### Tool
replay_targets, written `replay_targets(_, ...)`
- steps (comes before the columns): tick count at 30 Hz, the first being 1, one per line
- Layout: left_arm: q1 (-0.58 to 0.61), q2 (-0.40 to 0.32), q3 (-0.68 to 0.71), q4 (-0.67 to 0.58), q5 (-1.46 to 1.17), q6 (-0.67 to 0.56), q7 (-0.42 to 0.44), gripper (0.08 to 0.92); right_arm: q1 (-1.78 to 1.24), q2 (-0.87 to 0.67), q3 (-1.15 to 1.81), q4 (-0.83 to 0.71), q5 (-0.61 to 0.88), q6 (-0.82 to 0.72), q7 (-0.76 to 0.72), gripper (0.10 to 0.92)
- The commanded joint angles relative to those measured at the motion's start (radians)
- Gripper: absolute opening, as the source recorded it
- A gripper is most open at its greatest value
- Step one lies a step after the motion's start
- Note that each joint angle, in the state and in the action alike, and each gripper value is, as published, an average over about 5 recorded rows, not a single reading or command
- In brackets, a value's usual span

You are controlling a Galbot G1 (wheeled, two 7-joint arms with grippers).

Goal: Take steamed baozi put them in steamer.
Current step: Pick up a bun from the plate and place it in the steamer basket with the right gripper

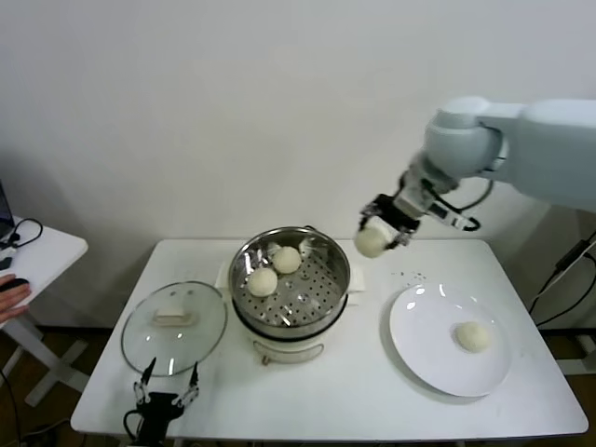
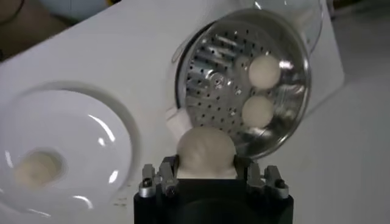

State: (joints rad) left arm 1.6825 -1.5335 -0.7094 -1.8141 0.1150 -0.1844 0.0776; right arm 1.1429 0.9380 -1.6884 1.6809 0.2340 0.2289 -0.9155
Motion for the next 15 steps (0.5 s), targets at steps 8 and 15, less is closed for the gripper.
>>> replay_targets(8, 0.001, -0.012, -0.004, -0.003, 0.005, 0.002, -0.001, 0.823, -0.35, 0.244, 0.121, -0.029, -0.293, 0.11, 0.101, 0.619)
replay_targets(15, 0.005, -0.014, -0.006, -0.002, 0.008, 0.0, -0.001, 0.823, -0.44, 0.265, 0.127, -0.092, -0.381, 0.11, 0.117, 0.619)
